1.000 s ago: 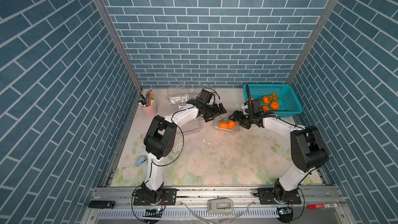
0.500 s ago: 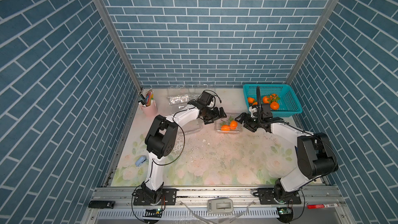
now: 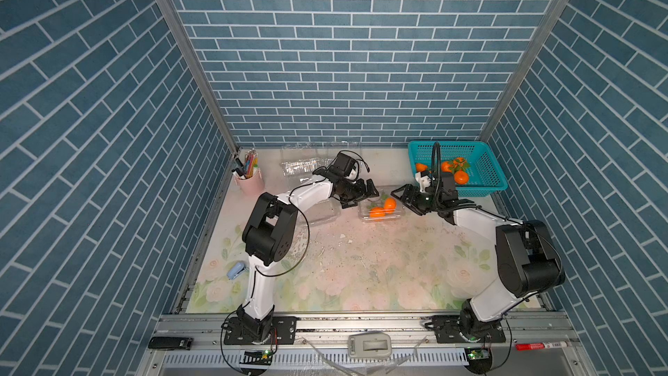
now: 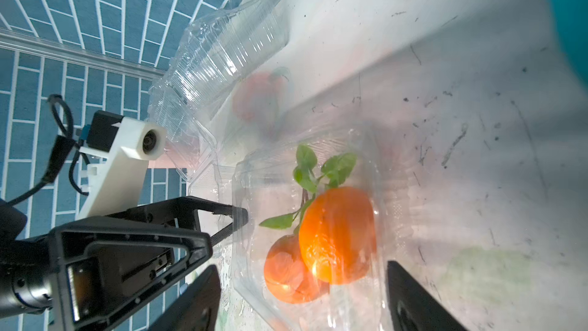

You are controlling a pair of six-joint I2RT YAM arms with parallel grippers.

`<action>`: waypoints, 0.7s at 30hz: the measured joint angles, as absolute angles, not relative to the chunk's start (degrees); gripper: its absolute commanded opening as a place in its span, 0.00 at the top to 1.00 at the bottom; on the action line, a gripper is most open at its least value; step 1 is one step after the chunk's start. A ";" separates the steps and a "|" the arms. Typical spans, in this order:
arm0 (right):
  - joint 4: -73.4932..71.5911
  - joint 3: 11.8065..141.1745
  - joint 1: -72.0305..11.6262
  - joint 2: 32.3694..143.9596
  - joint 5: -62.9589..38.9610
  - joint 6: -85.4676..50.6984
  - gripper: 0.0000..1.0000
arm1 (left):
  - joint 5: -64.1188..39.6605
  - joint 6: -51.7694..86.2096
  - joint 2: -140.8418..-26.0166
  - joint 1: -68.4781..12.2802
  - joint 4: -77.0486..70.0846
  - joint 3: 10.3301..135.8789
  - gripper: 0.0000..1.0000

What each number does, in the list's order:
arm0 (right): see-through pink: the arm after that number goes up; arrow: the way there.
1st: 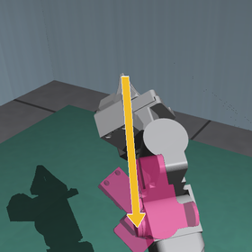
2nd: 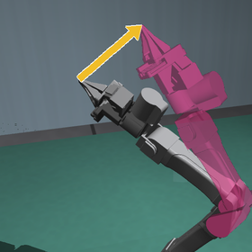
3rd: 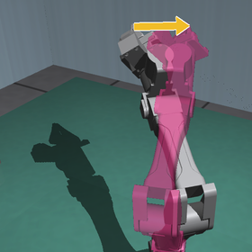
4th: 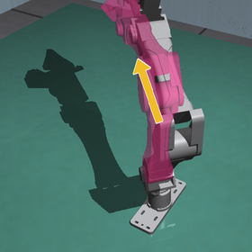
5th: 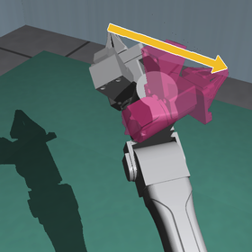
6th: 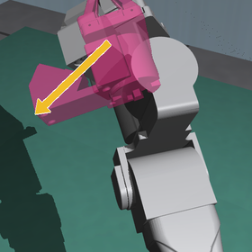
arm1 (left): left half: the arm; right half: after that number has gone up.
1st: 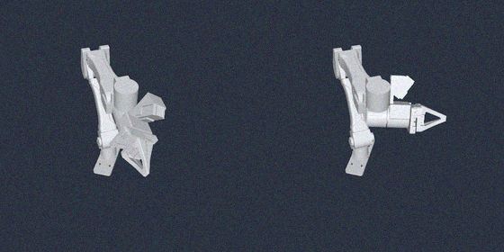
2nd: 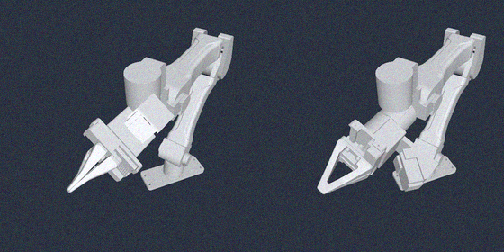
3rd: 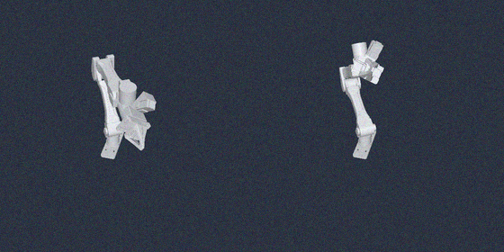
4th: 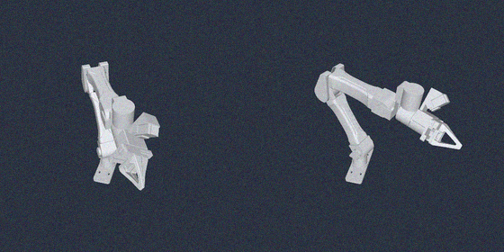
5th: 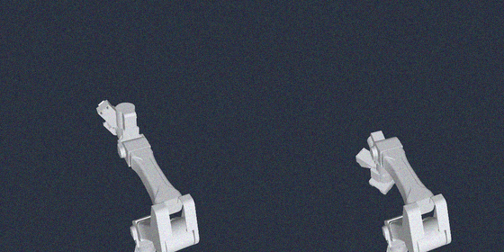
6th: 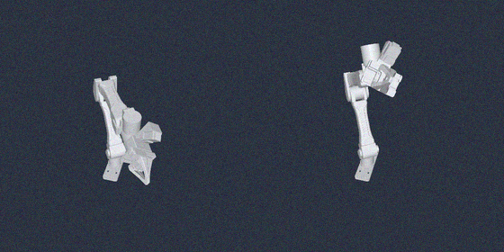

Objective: Take oranges out of containers
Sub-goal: Open the packing box at the center of the board.

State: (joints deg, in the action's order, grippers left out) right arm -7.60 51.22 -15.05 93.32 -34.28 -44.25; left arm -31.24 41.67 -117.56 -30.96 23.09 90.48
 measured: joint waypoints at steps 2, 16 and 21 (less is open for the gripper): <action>-8.91 50.83 -15.03 93.49 -34.46 -44.77 0.22 | -31.24 41.67 -117.58 -30.96 23.09 90.48 0.01; -23.79 45.34 -14.50 93.54 -39.59 -52.40 0.33 | -31.18 41.43 -117.64 -30.22 23.03 90.45 0.01; -29.26 43.18 -14.48 93.54 -41.17 -55.70 0.38 | -31.18 40.97 -117.64 -30.22 22.79 90.45 0.01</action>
